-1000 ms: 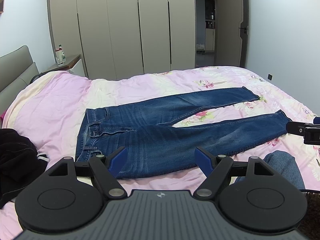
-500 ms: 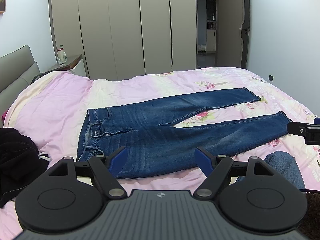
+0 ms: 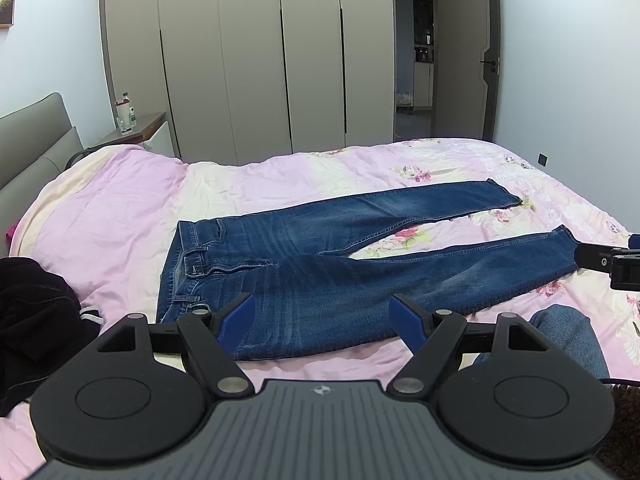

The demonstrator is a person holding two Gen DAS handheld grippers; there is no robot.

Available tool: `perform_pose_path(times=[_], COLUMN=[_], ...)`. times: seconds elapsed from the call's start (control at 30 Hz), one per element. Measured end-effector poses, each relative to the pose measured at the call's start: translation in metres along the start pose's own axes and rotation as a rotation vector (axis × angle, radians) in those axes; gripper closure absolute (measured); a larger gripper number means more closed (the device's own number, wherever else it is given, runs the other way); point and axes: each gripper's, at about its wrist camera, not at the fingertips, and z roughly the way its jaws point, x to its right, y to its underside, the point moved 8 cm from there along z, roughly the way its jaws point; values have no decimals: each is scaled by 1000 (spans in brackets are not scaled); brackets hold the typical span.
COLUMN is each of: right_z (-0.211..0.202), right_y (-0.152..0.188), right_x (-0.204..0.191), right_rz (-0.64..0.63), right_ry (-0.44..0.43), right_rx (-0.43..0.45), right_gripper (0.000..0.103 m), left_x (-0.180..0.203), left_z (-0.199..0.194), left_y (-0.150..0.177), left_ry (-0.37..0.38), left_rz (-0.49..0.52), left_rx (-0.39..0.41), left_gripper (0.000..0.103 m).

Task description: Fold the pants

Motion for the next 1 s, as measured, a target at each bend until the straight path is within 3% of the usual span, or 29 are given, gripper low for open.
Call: perform_pose_path(times=[0.8,1.0], right_z=[4,28], right_y=[-4,-11], right_x=[5,13], right_rz=[4,-14], right_ry=[-9,-29], right_rx=[-2,-7], right_gripper=[5,5], left_x=[-2,-2], left_z=[5,29], left_y=[-4,-16], left_ry=[18,115], left_rz=[33,118], left_rx=[4,-3], left_gripper=[14,19])
